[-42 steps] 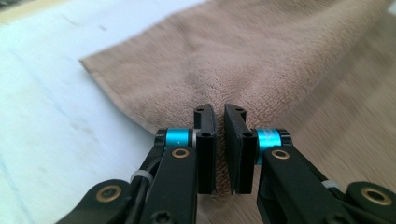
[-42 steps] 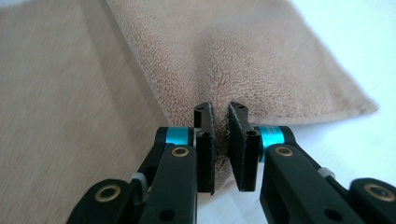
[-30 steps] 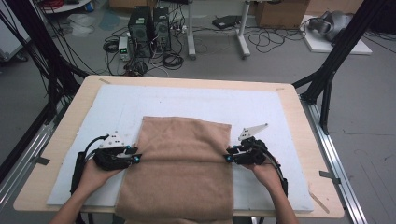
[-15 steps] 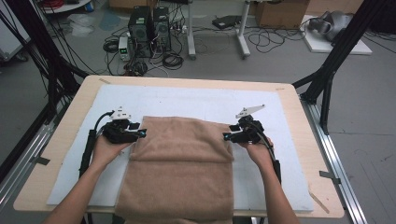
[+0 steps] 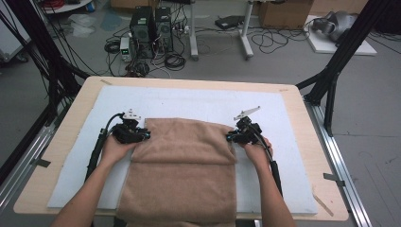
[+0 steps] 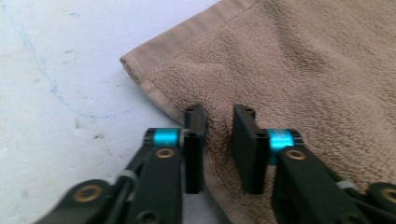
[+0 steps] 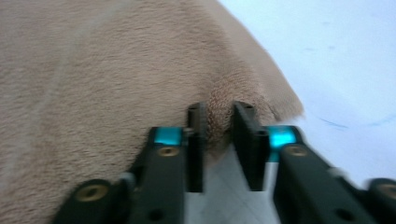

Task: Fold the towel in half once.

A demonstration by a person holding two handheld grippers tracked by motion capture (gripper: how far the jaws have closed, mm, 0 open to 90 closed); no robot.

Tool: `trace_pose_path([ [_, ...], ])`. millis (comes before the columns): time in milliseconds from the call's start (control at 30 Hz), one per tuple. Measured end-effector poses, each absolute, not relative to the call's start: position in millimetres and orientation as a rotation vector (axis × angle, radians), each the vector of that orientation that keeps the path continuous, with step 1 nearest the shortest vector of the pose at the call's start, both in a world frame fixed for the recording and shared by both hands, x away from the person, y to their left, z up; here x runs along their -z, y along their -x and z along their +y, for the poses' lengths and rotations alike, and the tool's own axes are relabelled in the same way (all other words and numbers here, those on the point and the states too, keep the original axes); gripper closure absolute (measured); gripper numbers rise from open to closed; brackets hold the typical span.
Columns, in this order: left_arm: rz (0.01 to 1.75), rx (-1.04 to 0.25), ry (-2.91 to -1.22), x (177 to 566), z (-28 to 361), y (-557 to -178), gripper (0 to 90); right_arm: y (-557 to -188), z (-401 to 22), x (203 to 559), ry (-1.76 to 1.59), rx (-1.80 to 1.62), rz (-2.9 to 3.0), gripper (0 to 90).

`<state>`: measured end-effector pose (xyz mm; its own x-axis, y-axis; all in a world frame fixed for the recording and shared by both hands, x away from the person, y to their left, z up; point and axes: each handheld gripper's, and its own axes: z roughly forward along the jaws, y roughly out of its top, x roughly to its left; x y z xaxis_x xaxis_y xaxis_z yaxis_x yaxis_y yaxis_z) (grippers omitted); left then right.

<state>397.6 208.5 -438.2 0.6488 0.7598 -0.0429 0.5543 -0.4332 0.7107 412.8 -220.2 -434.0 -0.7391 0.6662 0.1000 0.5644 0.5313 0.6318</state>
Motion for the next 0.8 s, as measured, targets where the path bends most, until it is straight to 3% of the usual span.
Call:
trace_pose_path([
  [433,0.960,-0.349,-2.040,405,232,-374,83.6,-394,-231,405,-0.923,-1.165,2.643,84.1],
  [633,0.849,-0.397,-2.046,385,241,-333,83.6,-354,-231,378,-0.720,-1.197,2.664,83.9],
  [800,0.746,-0.343,-2.033,383,249,-288,83.6,-311,-234,363,-0.580,-1.275,2.655,84.0],
])
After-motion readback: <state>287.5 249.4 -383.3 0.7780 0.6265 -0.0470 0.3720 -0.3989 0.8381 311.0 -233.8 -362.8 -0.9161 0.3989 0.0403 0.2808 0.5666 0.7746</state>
